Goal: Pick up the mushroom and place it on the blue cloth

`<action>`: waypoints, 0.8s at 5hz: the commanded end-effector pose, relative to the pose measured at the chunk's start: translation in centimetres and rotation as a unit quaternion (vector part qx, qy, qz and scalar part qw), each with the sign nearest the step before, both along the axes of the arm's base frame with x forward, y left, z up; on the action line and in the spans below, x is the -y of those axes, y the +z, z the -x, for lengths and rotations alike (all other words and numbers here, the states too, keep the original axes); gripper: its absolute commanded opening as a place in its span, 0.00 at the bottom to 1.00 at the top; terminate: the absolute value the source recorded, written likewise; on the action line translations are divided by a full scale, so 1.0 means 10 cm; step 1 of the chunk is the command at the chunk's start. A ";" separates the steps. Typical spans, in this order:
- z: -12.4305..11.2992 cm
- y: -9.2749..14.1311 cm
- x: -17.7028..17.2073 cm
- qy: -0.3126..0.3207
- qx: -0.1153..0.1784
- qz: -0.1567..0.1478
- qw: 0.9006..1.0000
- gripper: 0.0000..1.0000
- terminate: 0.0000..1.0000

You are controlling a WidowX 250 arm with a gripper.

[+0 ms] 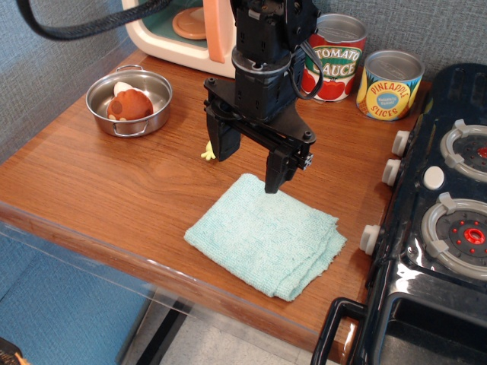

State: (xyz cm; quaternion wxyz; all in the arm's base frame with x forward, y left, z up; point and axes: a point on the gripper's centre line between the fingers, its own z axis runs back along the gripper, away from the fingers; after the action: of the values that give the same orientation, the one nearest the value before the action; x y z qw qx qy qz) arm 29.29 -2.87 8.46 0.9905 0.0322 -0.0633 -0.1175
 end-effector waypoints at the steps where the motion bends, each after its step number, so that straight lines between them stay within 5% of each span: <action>1: 0.00 0.00 0.00 0.000 0.000 0.000 1.000 1.00 0.00; 4: -0.46 0.31 -1.13 0.165 0.043 0.022 0.985 1.00 0.00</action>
State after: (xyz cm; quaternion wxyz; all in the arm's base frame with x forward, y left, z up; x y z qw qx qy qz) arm 33.95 8.88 10.15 0.9951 0.0252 -0.0779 0.0561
